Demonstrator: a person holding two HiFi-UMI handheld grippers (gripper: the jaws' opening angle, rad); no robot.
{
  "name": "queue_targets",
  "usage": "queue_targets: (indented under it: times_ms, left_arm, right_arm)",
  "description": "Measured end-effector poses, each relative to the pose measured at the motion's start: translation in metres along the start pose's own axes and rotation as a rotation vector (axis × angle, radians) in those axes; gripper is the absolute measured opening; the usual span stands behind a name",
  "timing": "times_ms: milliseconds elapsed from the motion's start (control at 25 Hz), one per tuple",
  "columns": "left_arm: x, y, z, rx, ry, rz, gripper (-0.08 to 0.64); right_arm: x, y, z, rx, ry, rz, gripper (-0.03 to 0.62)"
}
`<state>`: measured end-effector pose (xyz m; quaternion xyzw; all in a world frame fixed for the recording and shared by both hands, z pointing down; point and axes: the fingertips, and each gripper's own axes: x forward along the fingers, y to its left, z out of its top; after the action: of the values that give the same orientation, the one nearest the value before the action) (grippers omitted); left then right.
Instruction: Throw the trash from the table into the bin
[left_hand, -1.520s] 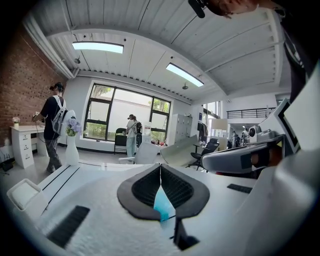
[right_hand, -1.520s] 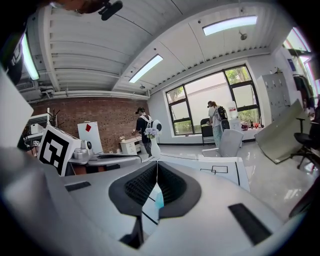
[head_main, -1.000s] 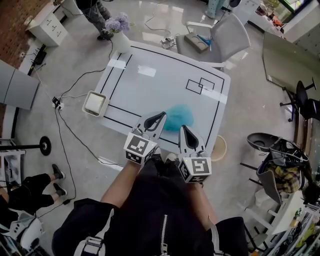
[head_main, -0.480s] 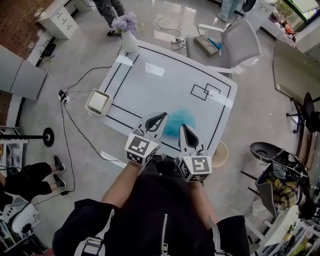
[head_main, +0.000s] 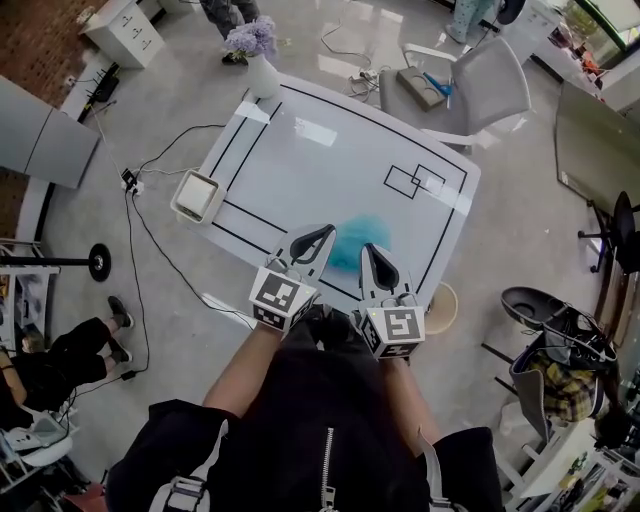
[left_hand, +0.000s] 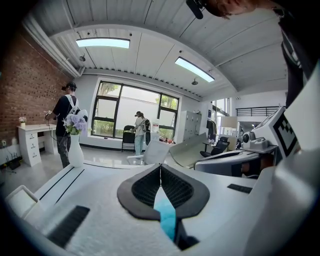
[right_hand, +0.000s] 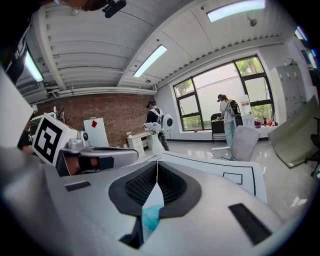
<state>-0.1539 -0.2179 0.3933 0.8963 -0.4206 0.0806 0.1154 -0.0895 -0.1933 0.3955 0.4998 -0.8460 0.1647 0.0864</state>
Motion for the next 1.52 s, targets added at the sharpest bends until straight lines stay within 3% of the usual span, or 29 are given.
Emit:
queue_targets:
  times_ms: [640,1000,1200,1520]
  left_arm:
    - [-0.019,0.004,-0.021,-0.028,0.041,0.073,0.009]
    - [-0.028,0.009,-0.036,-0.061,0.063,0.112,0.009]
    - [-0.034,0.008,-0.046,-0.073,0.083,0.125,0.009]
    - [-0.042,0.014,-0.053,-0.09,0.101,0.153,0.009]
  right_arm:
    - [0.029,0.0,-0.035,-0.044,0.043,0.079,0.023]
    - [0.048,-0.005,-0.066,-0.048,0.131,0.101,0.168]
    - [0.055,-0.013,-0.082,-0.079,0.161,0.058,0.267]
    - [0.065,-0.03,-0.101,-0.113,0.213,-0.001,0.301]
